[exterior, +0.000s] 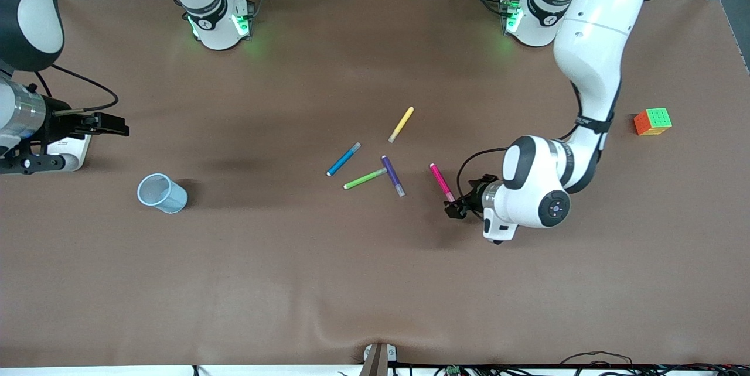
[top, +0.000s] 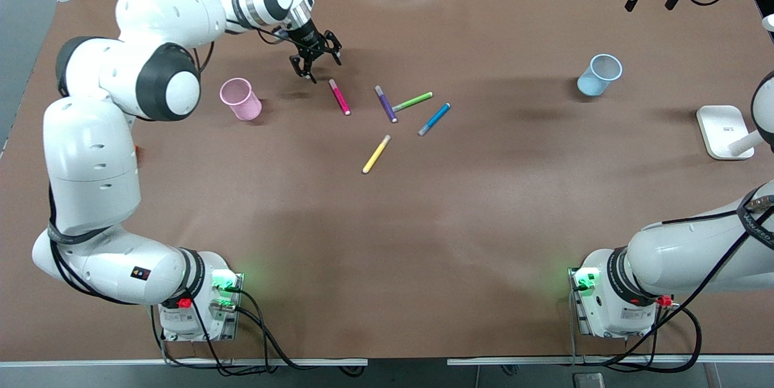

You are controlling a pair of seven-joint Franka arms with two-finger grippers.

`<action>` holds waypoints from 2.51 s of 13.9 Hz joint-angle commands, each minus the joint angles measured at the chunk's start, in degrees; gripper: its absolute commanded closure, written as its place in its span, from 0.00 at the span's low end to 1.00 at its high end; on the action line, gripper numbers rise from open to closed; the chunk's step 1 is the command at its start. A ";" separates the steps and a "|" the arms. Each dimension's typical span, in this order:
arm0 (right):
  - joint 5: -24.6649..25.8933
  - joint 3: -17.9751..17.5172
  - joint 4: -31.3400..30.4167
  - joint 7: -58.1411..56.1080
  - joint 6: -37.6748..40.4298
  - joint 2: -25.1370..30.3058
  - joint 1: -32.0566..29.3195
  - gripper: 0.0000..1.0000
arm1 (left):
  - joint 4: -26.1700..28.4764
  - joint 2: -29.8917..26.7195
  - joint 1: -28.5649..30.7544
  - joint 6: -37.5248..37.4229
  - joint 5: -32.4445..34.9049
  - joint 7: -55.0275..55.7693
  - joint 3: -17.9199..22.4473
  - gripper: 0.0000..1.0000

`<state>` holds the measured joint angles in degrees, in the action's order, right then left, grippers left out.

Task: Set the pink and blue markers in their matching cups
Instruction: 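Reach the left gripper down to the pink marker and grasp it, then lift the pink marker with the left gripper while the right gripper reaches the markers, then drop the pink marker into the pink cup while the right gripper grasps the blue marker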

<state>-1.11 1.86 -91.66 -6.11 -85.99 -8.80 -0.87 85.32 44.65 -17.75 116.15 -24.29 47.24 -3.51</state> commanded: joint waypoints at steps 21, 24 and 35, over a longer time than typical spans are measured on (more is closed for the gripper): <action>-10.75 -0.63 -5.28 44.67 -3.82 -2.80 19.22 0.00 | -0.33 -13.42 9.12 -14.63 3.44 0.84 0.96 1.00; -10.76 -0.63 -7.91 52.30 -8.92 -2.80 24.57 0.00 | 0.81 -18.79 9.92 -16.04 10.04 1.36 1.13 1.00; -10.67 -0.54 -16.97 76.58 -32.83 -7.19 39.88 0.00 | 31.91 -39.72 20.47 8.18 24.82 -14.37 0.69 1.00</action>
<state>-11.21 0.63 -108.56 67.21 -116.55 -14.68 37.23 109.88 8.18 2.19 117.73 -0.26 33.56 -2.24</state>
